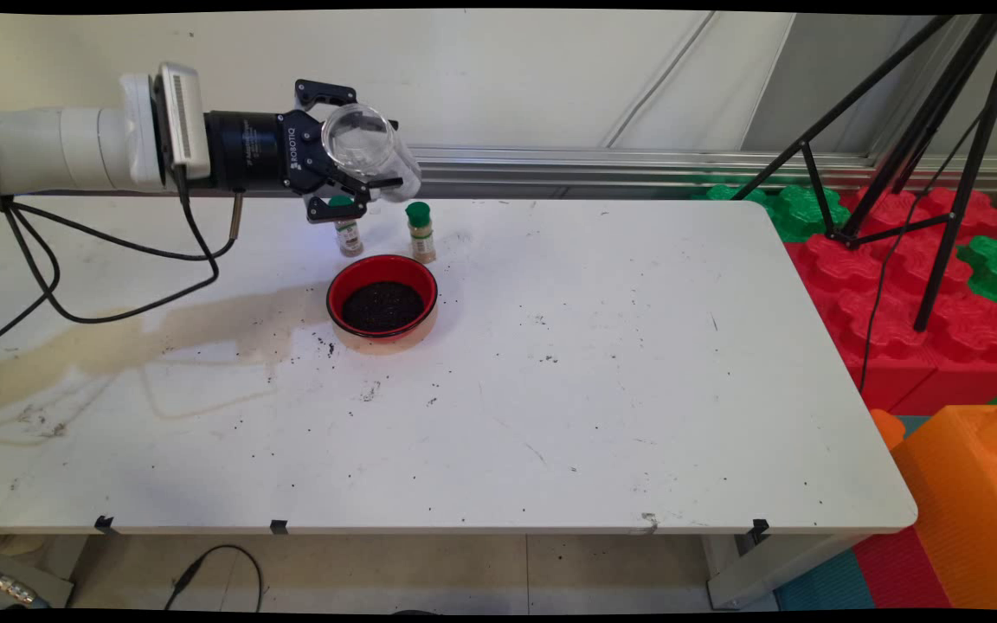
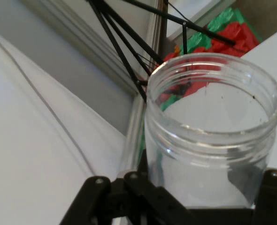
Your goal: Pour the black seasoning powder in the red bowl
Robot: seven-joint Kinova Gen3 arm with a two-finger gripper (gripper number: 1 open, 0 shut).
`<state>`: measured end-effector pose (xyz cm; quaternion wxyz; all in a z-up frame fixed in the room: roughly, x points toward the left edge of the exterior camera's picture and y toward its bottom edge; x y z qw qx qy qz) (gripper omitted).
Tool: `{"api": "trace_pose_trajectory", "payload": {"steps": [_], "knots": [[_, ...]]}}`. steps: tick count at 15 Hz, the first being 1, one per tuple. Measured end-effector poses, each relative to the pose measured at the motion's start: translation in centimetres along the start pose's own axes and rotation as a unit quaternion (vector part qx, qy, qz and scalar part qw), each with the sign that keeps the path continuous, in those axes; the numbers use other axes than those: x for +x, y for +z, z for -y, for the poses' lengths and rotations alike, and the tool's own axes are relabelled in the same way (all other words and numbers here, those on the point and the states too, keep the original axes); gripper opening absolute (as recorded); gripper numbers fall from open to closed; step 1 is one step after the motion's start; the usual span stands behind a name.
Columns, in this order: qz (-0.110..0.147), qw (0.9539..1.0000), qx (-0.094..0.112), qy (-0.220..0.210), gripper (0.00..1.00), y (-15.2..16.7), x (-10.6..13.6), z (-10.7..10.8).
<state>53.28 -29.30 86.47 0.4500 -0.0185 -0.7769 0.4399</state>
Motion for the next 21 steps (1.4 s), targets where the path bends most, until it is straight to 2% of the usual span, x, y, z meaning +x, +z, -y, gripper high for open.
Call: {"api": "trace_pose_trajectory", "payload": {"steps": [3,6,9,10,12,13,18,21], "knots": [[-0.001,0.9975,-0.008,-0.071,0.0,0.0,-0.2,0.1],[-0.004,0.9883,-0.019,-0.151,0.0,0.1,-0.5,0.3],[-0.009,0.9747,-0.028,-0.222,0.0,0.1,-0.7,0.5],[-0.01,0.9716,-0.03,-0.235,0.0,0.1,-0.8,0.6],[-0.014,0.9614,-0.037,-0.272,0.0,0.2,-1.0,0.6],[-0.015,0.9585,-0.041,-0.282,0.0,0.2,-1.0,0.6],[-0.029,0.9371,-0.076,-0.339,0.0,0.4,-1.2,-0.2],[-0.037,0.9276,-0.101,-0.358,0.0,0.5,-1.1,-1.0]]}}
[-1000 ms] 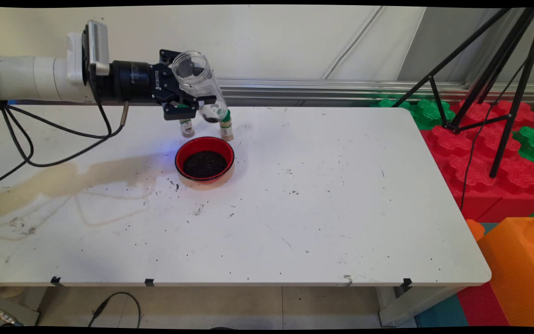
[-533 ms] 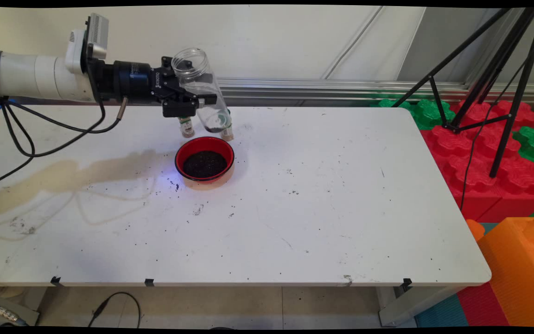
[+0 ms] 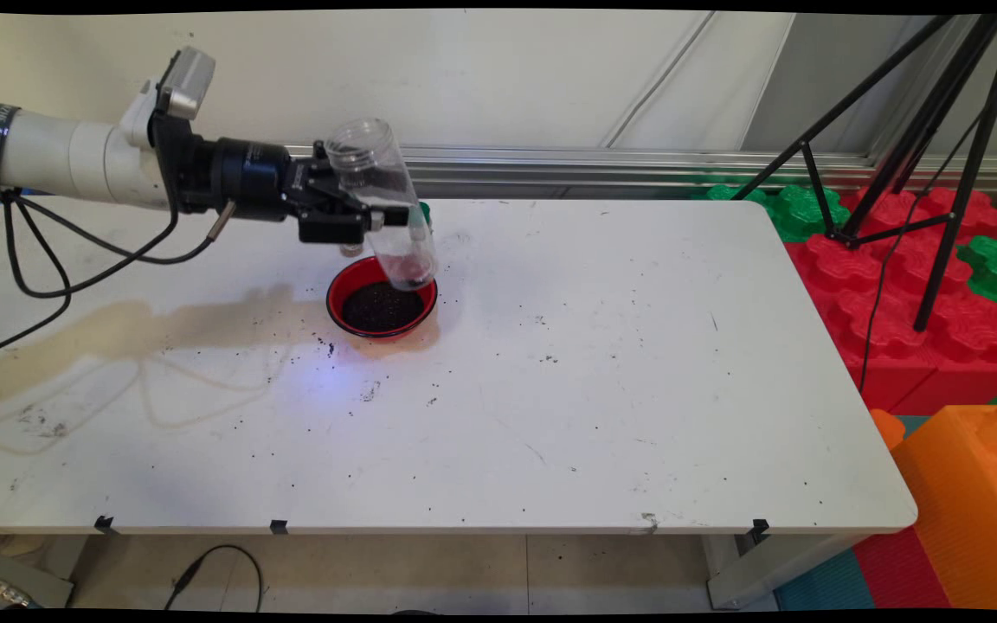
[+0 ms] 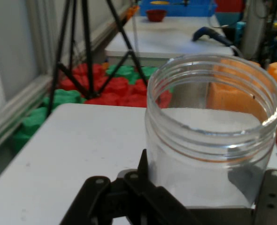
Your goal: Pour the black seasoning powder in the red bowl, then place the picked object on the table
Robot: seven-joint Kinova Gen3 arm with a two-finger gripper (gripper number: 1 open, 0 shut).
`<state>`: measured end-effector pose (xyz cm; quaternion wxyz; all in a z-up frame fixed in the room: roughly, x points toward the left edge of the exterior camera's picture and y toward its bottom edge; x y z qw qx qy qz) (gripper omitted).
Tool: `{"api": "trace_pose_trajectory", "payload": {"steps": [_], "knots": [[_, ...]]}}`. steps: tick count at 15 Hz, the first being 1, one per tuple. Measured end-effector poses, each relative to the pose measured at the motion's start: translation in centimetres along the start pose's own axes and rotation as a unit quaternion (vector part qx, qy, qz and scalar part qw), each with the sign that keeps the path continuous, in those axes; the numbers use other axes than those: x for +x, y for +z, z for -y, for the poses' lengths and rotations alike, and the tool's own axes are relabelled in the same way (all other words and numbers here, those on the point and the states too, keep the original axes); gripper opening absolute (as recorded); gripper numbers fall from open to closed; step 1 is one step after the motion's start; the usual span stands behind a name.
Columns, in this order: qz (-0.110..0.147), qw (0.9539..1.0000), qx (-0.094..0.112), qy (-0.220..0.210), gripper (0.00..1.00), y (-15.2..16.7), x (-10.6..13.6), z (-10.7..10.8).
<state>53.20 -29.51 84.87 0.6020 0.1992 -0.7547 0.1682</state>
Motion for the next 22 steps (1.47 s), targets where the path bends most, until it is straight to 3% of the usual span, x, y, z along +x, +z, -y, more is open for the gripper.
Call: {"api": "trace_pose_trajectory", "payload": {"steps": [7,22], "knots": [[0.02,0.9987,-0.047,-0.008,0.0,0.3,-2.5,-1.7],[0.075,0.9939,-0.08,0.011,0.0,0.0,-9.4,-4.1]]}}
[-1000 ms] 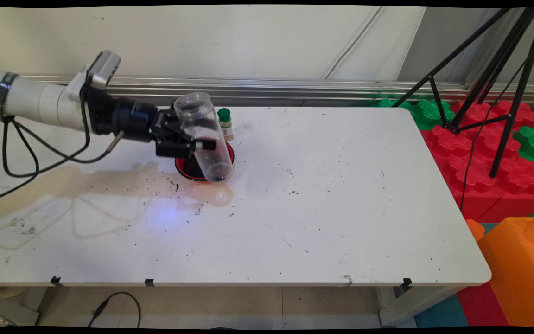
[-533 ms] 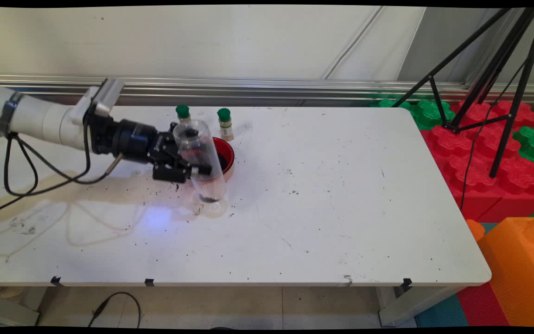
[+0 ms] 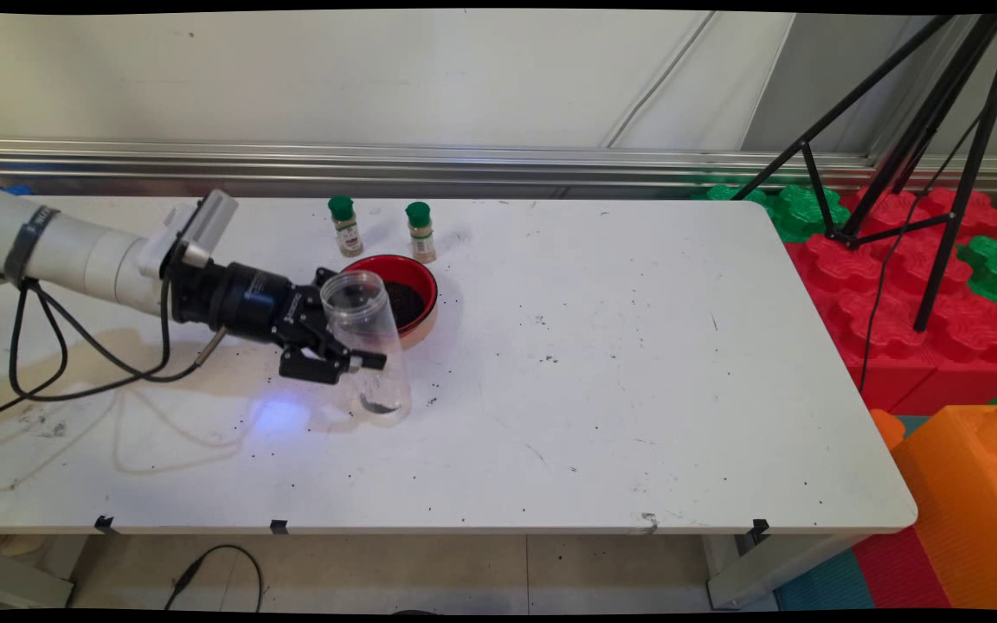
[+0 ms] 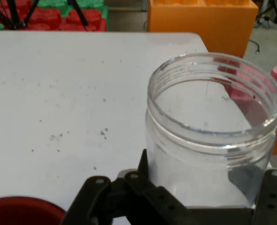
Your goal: Place the picked object on the table
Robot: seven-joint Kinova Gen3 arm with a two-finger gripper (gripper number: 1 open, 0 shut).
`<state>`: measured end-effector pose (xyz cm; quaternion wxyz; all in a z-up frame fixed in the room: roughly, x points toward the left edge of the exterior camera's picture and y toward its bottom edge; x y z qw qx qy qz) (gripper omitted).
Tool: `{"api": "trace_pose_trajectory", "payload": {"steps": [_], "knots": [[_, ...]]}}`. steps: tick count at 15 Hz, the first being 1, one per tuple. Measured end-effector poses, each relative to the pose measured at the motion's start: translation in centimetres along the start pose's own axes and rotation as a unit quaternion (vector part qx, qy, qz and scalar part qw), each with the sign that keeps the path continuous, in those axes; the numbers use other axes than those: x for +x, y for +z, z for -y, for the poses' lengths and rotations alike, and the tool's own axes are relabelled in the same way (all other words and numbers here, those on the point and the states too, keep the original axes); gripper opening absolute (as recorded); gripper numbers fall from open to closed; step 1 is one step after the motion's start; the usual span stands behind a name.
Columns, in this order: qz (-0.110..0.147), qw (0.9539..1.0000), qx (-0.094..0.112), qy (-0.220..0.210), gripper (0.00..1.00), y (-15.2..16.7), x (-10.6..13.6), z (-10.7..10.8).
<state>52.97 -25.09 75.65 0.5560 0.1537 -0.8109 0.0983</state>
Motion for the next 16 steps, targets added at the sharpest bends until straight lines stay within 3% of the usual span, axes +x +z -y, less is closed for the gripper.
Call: {"api": "trace_pose_trajectory", "payload": {"steps": [12,13,16], "knots": [[0.032,0.9994,-0.006,0.015,0.0,0.3,-3.0,-0.8],[0.034,0.9993,-0.006,0.016,1.0,0.3,-3.1,-0.8],[0.037,0.9991,-0.007,0.019,1.0,0.2,-3.4,-0.9]]}}
